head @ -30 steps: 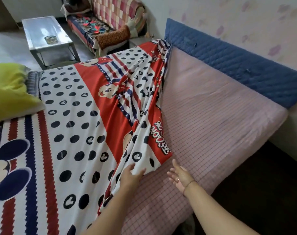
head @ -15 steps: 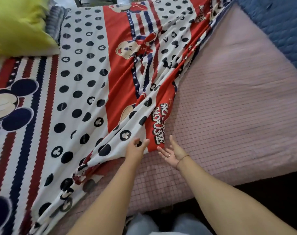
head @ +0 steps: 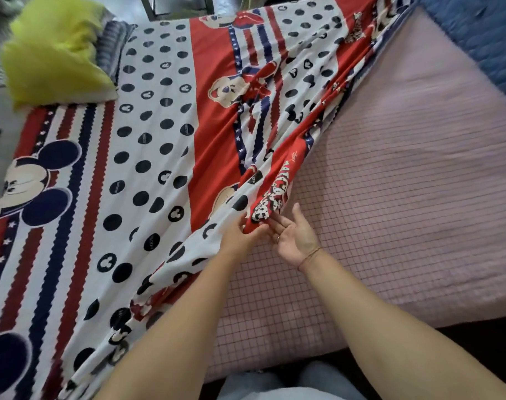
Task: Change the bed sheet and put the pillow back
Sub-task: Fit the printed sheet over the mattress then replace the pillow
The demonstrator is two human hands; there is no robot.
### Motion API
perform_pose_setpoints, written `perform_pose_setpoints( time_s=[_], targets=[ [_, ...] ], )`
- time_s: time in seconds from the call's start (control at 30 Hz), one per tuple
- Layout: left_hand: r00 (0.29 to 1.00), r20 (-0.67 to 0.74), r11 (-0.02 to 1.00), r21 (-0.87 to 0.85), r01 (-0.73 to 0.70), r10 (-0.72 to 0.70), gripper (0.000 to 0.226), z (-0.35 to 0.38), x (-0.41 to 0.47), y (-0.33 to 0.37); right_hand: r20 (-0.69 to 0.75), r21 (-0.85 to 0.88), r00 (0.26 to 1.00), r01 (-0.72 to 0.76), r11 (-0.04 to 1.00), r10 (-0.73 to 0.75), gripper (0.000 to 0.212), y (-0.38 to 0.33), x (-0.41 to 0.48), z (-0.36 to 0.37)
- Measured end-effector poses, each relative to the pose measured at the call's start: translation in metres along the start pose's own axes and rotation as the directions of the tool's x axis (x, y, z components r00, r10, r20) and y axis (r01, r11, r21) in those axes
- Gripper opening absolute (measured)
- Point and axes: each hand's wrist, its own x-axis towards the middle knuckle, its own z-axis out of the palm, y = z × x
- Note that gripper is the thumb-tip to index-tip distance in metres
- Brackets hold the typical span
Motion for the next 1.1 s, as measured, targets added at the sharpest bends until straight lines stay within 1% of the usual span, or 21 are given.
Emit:
perform_pose_setpoints(
  time_s=[0.1, 0.13, 0.17, 0.23, 0.3, 0.43, 0.53, 0.6, 0.63, 0.73, 0.77, 0.83, 0.97, 1.0, 1.03, 1.07, 1.1],
  targets=[
    [1.0, -0.005, 0.999, 0.051, -0.001, 0.001, 0.015, -0.003, 0.014, 0.012, 0.061, -0.046, 0.998, 0.02, 0.999, -0.017, 0.074, -0.008, 0.006, 0.008],
    [1.0, 0.01, 0.999, 0.053, 0.006, -0.006, 0.01, -0.004, 0.018, 0.014, 0.071, -0.064, 0.997, 0.026, 0.998, -0.021, 0.075, -0.011, 0.008, 0.009],
    [1.0, 0.027, 0.999, 0.039, 0.008, -0.009, 0.009, -0.004, 0.022, 0.016, 0.071, -0.078, 0.997, 0.034, 0.996, -0.028, 0.076, -0.013, 0.009, 0.009],
    [0.999, 0.04, 1.0, 0.002, 0.002, -0.002, 0.015, -0.004, 0.027, 0.021, 0.06, -0.09, 0.997, 0.05, 0.995, -0.044, 0.074, -0.019, 0.011, 0.008],
    [1.0, 0.007, 0.999, -0.039, 0.013, -0.012, 0.023, -0.007, 0.03, 0.024, 0.048, -0.088, 0.996, 0.078, 0.993, -0.074, 0.073, -0.025, 0.012, 0.006],
    [0.998, 0.001, 0.976, -0.208, 0.062, -0.064, 0.019, -0.024, 0.032, 0.033, -0.029, -0.139, 0.993, 0.111, 0.984, -0.116, 0.06, -0.029, 0.017, -0.001],
    [0.997, 0.01, 0.963, -0.259, 0.079, -0.079, 0.028, -0.037, 0.036, 0.037, -0.098, -0.228, 0.989, 0.088, 0.97, -0.112, 0.056, -0.027, 0.02, -0.005],
    [0.997, 0.038, 0.955, -0.286, 0.079, -0.072, 0.028, -0.043, 0.037, 0.041, -0.099, -0.314, 0.986, 0.099, 0.944, -0.137, 0.052, -0.025, 0.021, -0.004],
    [0.997, 0.051, 0.952, -0.296, 0.077, -0.065, 0.03, -0.046, 0.037, 0.042, -0.085, -0.335, 0.986, 0.105, 0.936, -0.142, 0.06, -0.024, 0.02, 0.0],
    [0.995, 0.071, 0.938, -0.335, 0.09, -0.07, 0.034, -0.055, 0.039, 0.044, -0.017, -0.375, 0.994, 0.095, 0.922, -0.11, 0.113, -0.019, 0.023, 0.011],
    [0.994, 0.085, 0.932, -0.349, 0.099, -0.074, 0.034, -0.057, 0.04, 0.045, -0.015, -0.367, 0.996, 0.075, 0.927, -0.087, 0.123, -0.018, 0.027, 0.016],
    [0.99, 0.116, 0.919, -0.375, 0.124, -0.086, 0.034, -0.06, 0.04, 0.049, -0.037, -0.319, 0.998, 0.03, 0.947, -0.044, 0.129, -0.016, 0.036, 0.025],
    [0.983, 0.156, 0.901, -0.405, 0.154, -0.098, 0.033, -0.066, 0.042, 0.056, -0.11, -0.212, 0.993, 0.027, 0.977, -0.051, 0.126, -0.015, 0.048, 0.035],
    [0.982, 0.159, 0.905, -0.395, 0.158, -0.102, 0.033, -0.066, 0.042, 0.057, -0.112, -0.187, 0.992, 0.041, 0.982, -0.063, 0.12, -0.017, 0.047, 0.037],
    [0.981, 0.163, 0.912, -0.378, 0.158, -0.103, 0.033, -0.065, 0.042, 0.058, -0.102, -0.146, 0.992, 0.056, 0.988, -0.071, 0.109, -0.019, 0.048, 0.037],
    [0.981, 0.166, 0.918, -0.364, 0.16, -0.105, 0.032, -0.063, 0.041, 0.059, -0.079, -0.091, 0.994, 0.072, 0.993, -0.08, 0.097, -0.023, 0.046, 0.038],
    [0.979, 0.173, 0.924, -0.348, 0.16, -0.104, 0.031, -0.06, 0.039, 0.06, -0.035, -0.02, 0.996, 0.08, 0.997, -0.081, 0.091, -0.026, 0.047, 0.039]
  ],
)
